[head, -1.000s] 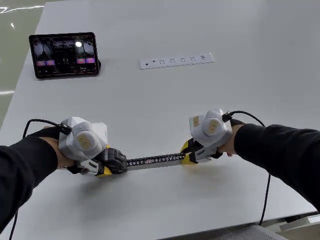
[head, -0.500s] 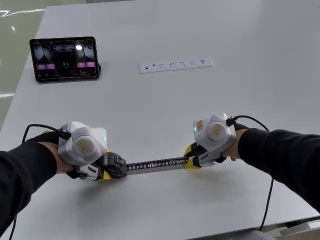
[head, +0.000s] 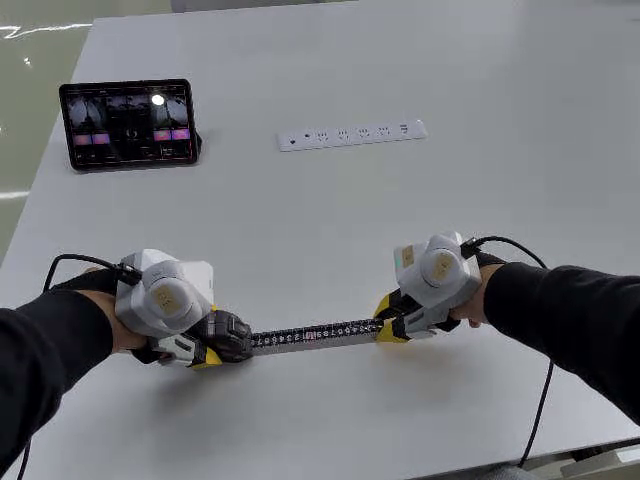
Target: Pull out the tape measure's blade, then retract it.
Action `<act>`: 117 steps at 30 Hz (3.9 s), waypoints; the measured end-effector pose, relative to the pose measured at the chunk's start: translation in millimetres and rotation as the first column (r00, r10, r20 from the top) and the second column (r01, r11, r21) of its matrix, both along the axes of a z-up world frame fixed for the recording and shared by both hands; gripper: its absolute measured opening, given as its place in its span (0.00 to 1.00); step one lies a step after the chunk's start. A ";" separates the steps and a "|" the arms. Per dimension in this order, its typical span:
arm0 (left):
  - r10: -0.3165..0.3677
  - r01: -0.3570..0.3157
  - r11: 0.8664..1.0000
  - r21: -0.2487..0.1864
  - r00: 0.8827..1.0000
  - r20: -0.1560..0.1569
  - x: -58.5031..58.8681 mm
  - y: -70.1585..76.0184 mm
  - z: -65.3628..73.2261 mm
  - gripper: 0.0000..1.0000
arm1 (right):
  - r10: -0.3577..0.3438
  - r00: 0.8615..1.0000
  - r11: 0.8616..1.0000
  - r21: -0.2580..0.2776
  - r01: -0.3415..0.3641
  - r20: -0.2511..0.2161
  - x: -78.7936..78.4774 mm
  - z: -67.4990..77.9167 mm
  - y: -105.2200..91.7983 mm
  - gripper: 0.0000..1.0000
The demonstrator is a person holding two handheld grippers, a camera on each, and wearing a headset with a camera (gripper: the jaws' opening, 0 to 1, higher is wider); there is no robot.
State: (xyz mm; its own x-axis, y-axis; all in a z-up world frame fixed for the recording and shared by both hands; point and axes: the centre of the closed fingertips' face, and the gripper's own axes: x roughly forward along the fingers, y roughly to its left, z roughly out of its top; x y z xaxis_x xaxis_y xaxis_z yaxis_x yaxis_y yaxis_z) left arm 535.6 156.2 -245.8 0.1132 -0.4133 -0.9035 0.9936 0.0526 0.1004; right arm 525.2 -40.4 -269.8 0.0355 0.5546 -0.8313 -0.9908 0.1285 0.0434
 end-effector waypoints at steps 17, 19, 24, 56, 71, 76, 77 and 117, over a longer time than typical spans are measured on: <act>0.000 0.000 1.000 0.001 1.000 0.000 -1.0 0.0 0.4 0.33 | 0.002 1.000 1.000 -0.008 -0.002 0.005 -0.8 0.2 -7.1 0.09; 0.000 0.000 1.000 0.001 1.000 0.000 -1.1 0.0 0.4 0.33 | 0.000 1.000 1.000 -0.008 0.000 0.004 -0.9 0.1 -8.1 0.10; 0.000 0.000 1.000 0.000 1.000 0.001 -1.0 -0.1 0.5 0.33 | -0.002 1.000 1.000 -0.008 0.002 0.003 -1.0 0.3 -9.8 0.10; -0.002 0.002 1.000 0.001 1.000 0.002 -2.7 -0.7 2.2 0.33 | -0.006 1.000 1.000 -0.011 0.006 -0.007 -3.9 0.9 -25.4 0.10; -0.001 0.001 1.000 0.002 1.000 0.003 -2.1 -0.5 2.1 0.33 | -0.003 1.000 1.000 -0.026 0.003 0.000 -2.4 0.7 -34.1 0.10; -0.001 0.001 1.000 0.002 1.000 0.003 -1.9 -0.5 1.8 0.33 | -0.008 1.000 1.000 -0.029 0.008 -0.002 -2.1 0.8 -38.0 0.10; -0.001 0.001 1.000 0.002 1.000 0.003 -1.6 -0.4 1.6 0.33 | -0.008 1.000 1.000 -0.029 0.008 -0.001 -2.0 0.8 -38.7 0.10; 0.005 -0.005 1.000 0.008 1.000 0.007 -3.2 -1.3 2.5 0.33 | -0.020 1.000 0.998 -0.054 0.020 0.001 0.2 1.4 -58.3 0.10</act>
State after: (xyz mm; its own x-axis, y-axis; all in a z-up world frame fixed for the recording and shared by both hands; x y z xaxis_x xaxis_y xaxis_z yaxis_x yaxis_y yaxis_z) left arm 532.4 154.8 -243.3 0.1215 -0.4057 -0.9059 0.9926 0.0565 0.1078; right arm 525.4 -98.7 -268.4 0.0466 0.5081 -0.8600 -0.9880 0.1502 0.0352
